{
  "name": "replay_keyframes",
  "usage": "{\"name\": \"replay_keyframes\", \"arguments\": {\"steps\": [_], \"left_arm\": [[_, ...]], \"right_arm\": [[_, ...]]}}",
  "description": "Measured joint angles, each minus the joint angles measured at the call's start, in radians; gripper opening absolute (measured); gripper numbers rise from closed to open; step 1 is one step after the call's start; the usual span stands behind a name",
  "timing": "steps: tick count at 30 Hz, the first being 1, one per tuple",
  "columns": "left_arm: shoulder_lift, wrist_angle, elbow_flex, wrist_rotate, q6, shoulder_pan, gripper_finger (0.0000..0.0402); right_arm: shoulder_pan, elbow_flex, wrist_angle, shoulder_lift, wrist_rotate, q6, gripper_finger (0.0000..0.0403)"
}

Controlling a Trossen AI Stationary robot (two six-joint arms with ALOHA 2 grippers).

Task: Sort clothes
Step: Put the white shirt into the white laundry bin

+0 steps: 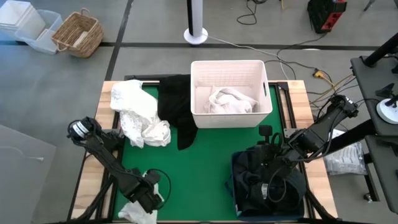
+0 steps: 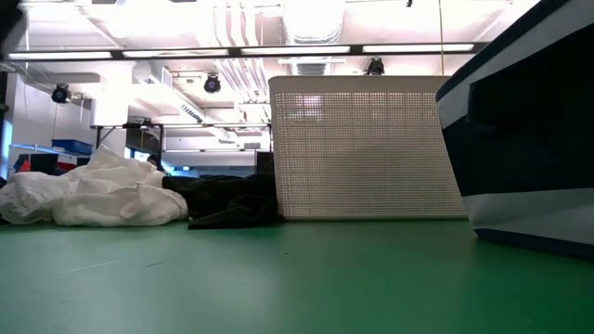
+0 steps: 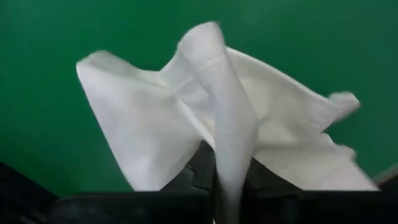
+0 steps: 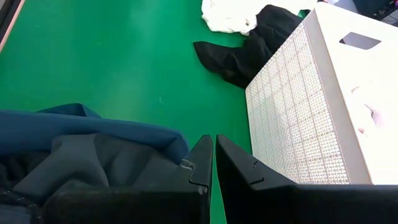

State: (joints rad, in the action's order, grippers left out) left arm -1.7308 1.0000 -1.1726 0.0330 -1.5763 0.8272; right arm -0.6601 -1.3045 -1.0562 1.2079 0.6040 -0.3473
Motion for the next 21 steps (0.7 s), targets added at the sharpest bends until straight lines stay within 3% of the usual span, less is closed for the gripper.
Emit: {"name": "replay_keyframes", "arguments": {"steps": [13,21], "left_arm": [[0.002,0.36,-0.418,-0.368,0.151,0.0,0.0001],[0.001,0.424,-0.618,-0.624,0.391,-0.008,0.0]], "right_arm": [[0.0,0.004,-0.002,0.0,0.0,0.002,0.0012],[0.0,0.015,-0.004,0.0,-0.001,0.007,0.0012]]}}
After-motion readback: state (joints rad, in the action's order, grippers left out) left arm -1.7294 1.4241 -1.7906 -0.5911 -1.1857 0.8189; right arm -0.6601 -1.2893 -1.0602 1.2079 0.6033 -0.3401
